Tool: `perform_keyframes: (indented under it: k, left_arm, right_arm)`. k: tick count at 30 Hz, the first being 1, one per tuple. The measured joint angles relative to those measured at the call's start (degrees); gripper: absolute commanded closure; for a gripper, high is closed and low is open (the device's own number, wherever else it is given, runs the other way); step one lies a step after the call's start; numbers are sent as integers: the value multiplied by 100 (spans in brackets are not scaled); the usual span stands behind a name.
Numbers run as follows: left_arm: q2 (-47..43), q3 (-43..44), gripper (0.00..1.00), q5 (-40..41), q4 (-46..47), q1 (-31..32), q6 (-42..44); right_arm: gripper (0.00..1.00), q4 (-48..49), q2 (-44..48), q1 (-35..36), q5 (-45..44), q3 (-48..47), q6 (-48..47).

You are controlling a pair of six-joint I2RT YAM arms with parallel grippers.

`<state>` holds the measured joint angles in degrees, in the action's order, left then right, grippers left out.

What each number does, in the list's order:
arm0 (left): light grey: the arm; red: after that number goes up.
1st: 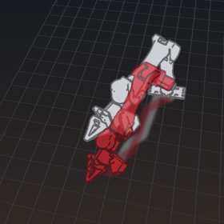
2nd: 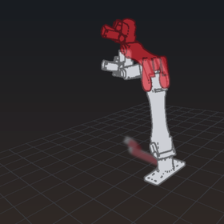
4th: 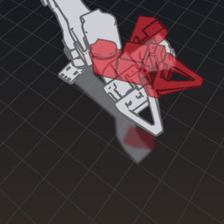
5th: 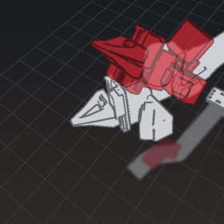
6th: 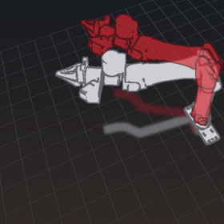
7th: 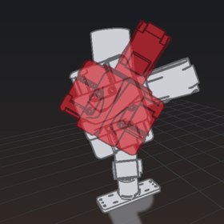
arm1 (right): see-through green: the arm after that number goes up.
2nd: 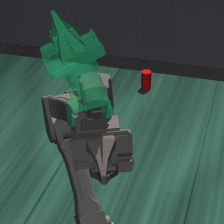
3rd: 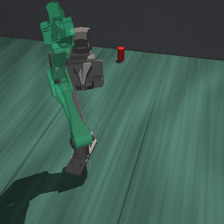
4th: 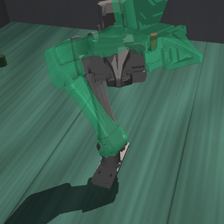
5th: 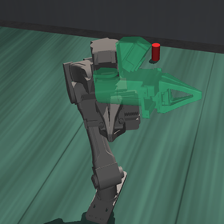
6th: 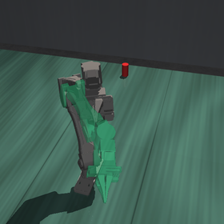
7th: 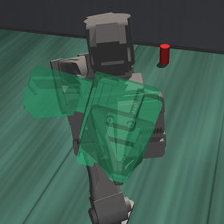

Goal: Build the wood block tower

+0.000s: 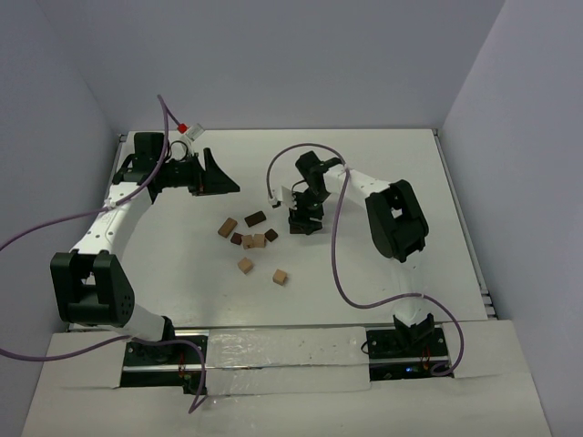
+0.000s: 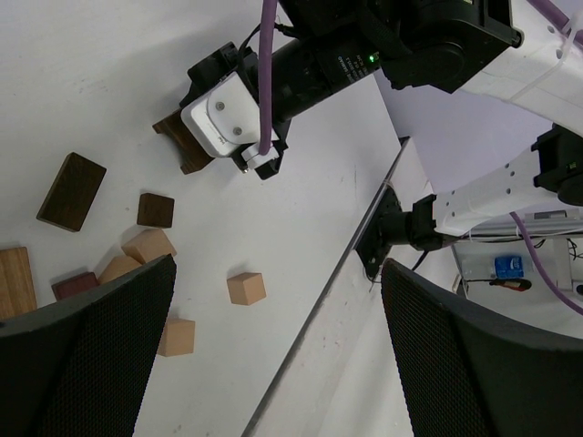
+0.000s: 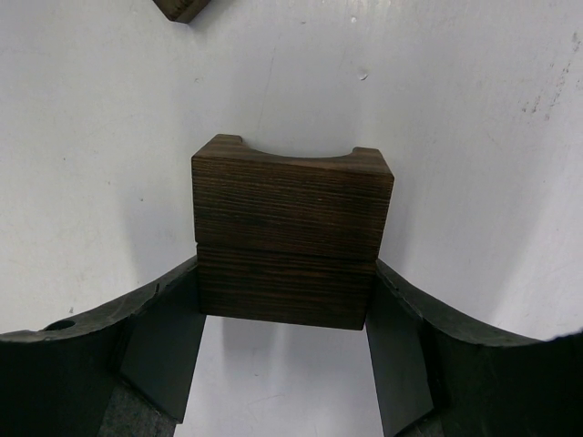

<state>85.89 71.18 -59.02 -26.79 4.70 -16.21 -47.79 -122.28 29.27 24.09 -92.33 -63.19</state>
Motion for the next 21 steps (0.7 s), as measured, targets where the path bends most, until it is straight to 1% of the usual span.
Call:
perform_keyframes:
  k: [5, 8, 13, 15, 21]
  left_arm:
    - [0, -6, 1, -2, 0, -10, 28]
    - [0, -23, 1, -5, -2, -38, 48]
    - [0, -54, 1, -21, -13, -71, 91]
    - [0, -57, 1, -26, -15, -76, 107]
    - [0, -61, 1, -25, -28, -77, 154]
  right_arm:
    - [29, -15, -31, 13, -40, -51, 54]
    - [24, -23, -59, 20, -63, -95, 78]
    - [19, -18, -66, 29, -89, -103, 97]
    - [17, -17, -66, 37, -102, -103, 100]
    - [19, -17, -66, 46, -115, -103, 57]
